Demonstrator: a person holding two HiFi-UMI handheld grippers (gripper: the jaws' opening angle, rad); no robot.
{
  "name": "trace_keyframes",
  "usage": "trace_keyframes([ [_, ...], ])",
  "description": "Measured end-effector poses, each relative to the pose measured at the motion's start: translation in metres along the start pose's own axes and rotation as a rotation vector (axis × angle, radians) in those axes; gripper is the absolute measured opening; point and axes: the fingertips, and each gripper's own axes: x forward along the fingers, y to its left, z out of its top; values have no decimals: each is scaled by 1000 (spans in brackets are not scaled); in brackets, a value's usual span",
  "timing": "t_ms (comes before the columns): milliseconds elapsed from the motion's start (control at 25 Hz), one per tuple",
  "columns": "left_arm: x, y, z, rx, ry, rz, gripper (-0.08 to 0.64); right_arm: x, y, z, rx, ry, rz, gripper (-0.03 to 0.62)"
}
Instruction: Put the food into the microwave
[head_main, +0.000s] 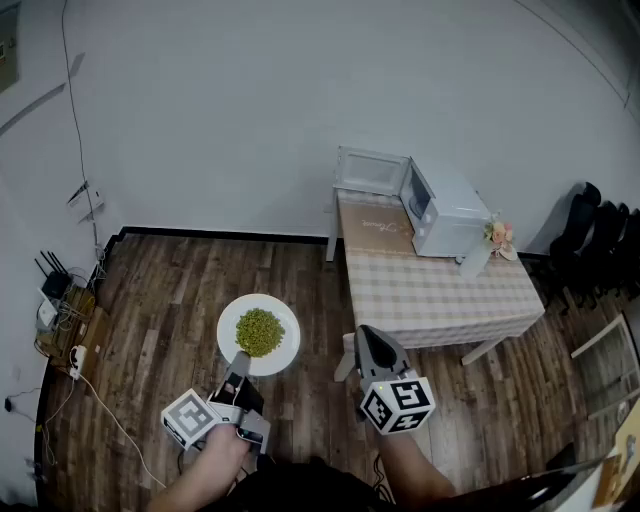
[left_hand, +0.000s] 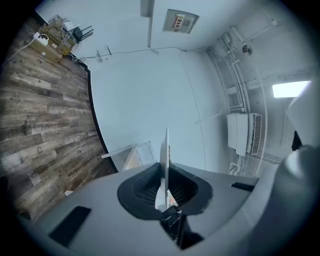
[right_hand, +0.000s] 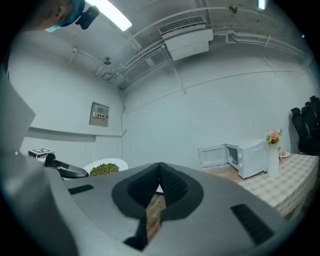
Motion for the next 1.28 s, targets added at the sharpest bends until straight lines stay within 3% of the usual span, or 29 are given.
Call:
trace_keyframes([
  [320, 2, -3, 1, 43, 4, -18, 37, -2, -15, -3, 9, -14, -34, 8],
  [880, 2, 15, 19, -19, 47, 7, 37, 21, 7, -10, -28, 39, -65, 9],
  [1280, 14, 27, 44, -74, 67, -41, 37, 46, 19, -14, -47, 31, -72, 9],
])
